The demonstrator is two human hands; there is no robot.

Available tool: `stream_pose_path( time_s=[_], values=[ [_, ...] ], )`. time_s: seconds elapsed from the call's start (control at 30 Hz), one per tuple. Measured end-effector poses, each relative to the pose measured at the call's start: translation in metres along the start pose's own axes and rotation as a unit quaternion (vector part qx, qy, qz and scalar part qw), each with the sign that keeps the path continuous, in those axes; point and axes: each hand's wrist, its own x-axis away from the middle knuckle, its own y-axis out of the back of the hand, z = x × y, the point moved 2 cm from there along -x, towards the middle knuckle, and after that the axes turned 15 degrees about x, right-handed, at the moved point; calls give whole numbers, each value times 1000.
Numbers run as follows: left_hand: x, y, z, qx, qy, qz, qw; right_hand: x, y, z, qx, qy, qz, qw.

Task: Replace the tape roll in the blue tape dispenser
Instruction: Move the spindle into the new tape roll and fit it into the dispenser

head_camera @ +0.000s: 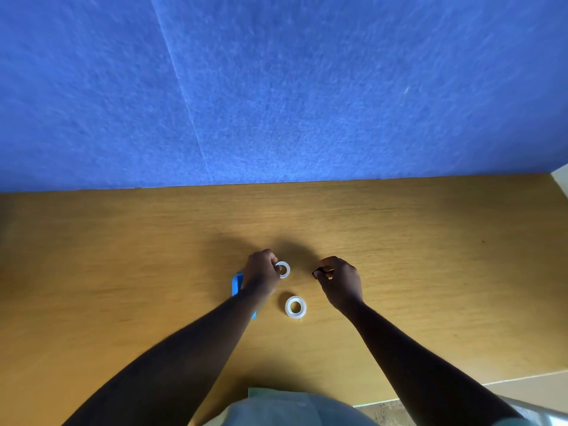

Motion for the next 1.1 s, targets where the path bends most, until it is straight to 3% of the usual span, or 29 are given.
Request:
stream_pose_path(
  time_s=[0.23,0.5,0.83,1.1],
  values=[
    [6,2,1,-19,-65,4,998,-1,2,0,18,33,-8,999],
    [34,-4,9,11,-114,61,991,9,2,-3,48,56,-10,997],
    [61,-24,29,-9,-56,108,993,43,-8,1,87,55,-16,995],
    [67,-29,31,-1,11,65,998,55,-23,11,41,58,83,994]
  ],
)
